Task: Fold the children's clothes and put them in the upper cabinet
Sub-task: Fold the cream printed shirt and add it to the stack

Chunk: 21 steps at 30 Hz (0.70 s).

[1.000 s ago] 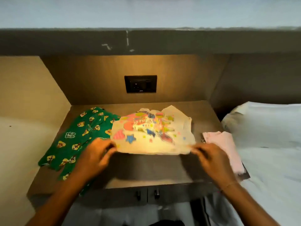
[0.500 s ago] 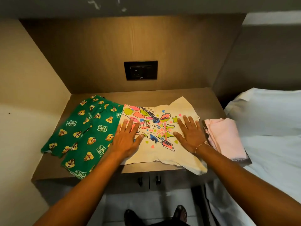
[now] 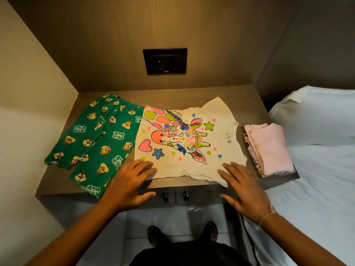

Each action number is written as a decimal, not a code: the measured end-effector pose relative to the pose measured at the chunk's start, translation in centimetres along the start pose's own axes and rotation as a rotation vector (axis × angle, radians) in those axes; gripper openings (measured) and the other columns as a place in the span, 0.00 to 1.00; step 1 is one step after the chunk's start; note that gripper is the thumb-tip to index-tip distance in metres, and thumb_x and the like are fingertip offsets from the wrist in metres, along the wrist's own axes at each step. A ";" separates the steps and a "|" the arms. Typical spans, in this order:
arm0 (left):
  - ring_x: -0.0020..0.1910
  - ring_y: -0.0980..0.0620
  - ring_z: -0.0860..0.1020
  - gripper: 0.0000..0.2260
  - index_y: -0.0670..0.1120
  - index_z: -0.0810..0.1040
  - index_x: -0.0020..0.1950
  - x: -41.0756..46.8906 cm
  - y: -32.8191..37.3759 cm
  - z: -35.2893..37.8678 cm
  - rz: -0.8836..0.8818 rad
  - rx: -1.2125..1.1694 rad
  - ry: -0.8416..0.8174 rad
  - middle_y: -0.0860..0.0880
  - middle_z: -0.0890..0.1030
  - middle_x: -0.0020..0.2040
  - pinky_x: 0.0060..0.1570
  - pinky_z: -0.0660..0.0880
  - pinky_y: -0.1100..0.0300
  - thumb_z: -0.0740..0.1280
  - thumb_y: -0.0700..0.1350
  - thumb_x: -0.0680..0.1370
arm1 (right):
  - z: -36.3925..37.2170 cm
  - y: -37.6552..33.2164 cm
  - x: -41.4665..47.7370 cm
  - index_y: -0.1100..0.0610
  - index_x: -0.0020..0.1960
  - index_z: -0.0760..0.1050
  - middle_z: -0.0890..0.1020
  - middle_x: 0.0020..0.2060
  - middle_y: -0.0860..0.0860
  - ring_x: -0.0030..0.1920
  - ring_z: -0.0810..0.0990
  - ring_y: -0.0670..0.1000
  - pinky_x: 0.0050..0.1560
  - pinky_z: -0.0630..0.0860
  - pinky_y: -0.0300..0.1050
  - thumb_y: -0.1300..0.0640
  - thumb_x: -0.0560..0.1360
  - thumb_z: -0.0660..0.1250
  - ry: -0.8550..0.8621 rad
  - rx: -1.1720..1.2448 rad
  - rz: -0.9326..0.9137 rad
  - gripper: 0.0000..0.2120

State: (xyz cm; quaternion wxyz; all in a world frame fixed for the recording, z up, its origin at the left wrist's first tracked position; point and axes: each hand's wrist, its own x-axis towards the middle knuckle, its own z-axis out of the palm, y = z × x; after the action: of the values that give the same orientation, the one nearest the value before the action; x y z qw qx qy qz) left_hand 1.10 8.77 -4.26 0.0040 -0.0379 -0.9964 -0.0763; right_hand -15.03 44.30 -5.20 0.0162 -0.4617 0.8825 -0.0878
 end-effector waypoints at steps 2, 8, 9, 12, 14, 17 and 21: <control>0.61 0.46 0.75 0.25 0.51 0.77 0.63 0.1 0.2 0.2 0.025 0.033 0.031 0.49 0.78 0.62 0.56 0.73 0.47 0.67 0.63 0.71 | 0.4 0.0 0.1 0.58 0.66 0.75 0.76 0.66 0.58 0.66 0.74 0.63 0.67 0.67 0.60 0.56 0.64 0.78 0.025 -0.009 0.007 0.31; 0.49 0.49 0.79 0.08 0.54 0.83 0.47 -0.8 0.7 -0.2 0.088 -0.080 0.120 0.55 0.83 0.49 0.45 0.71 0.54 0.66 0.53 0.74 | -0.9 -0.3 -1.0 0.56 0.52 0.83 0.84 0.54 0.52 0.56 0.82 0.57 0.55 0.80 0.52 0.63 0.67 0.75 0.201 0.172 -0.010 0.13; 0.48 0.51 0.79 0.07 0.54 0.83 0.46 -1.1 1.0 -0.7 0.082 -0.120 0.103 0.56 0.83 0.48 0.45 0.73 0.54 0.66 0.53 0.74 | -1.5 -0.5 -1.2 0.56 0.52 0.83 0.84 0.53 0.51 0.55 0.83 0.55 0.54 0.80 0.49 0.62 0.68 0.73 0.193 0.218 0.009 0.12; 0.46 0.58 0.78 0.06 0.55 0.81 0.46 -1.7 1.6 -3.2 -0.047 -0.332 0.075 0.60 0.82 0.44 0.44 0.76 0.57 0.67 0.53 0.73 | -4.2 -0.8 -1.3 0.48 0.52 0.82 0.84 0.48 0.43 0.47 0.83 0.47 0.47 0.78 0.38 0.57 0.70 0.69 0.100 0.413 0.091 0.12; 0.42 0.60 0.80 0.06 0.55 0.81 0.46 -1.7 1.5 -5.2 -0.183 -0.534 0.067 0.62 0.82 0.42 0.40 0.78 0.61 0.67 0.53 0.73 | -6.2 -0.4 -0.8 0.43 0.53 0.80 0.82 0.46 0.33 0.45 0.81 0.38 0.44 0.74 0.29 0.53 0.72 0.68 0.042 0.498 0.119 0.11; 0.42 0.57 0.81 0.04 0.57 0.81 0.45 0.0 0.3 -7.7 -0.285 -0.674 0.063 0.60 0.82 0.41 0.40 0.76 0.68 0.68 0.48 0.74 | -9.0 0.7 1.7 0.41 0.55 0.80 0.80 0.46 0.29 0.47 0.80 0.35 0.45 0.73 0.26 0.47 0.76 0.67 -0.002 0.517 0.133 0.09; 0.46 0.54 0.80 0.07 0.55 0.82 0.51 5.1 -2.8 -8.3 -0.423 -0.547 -0.030 0.54 0.83 0.47 0.44 0.78 0.57 0.72 0.45 0.75 | -9.7 2.6 7.8 0.47 0.55 0.81 0.82 0.46 0.41 0.43 0.79 0.42 0.44 0.73 0.33 0.42 0.74 0.64 0.052 0.413 0.185 0.15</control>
State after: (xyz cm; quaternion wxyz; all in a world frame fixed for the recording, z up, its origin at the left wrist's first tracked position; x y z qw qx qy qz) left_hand -4.15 5.09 3.61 -0.0370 0.1689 -0.9247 -0.3392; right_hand -22.68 40.69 4.33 0.0956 -0.3633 0.8845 -0.2765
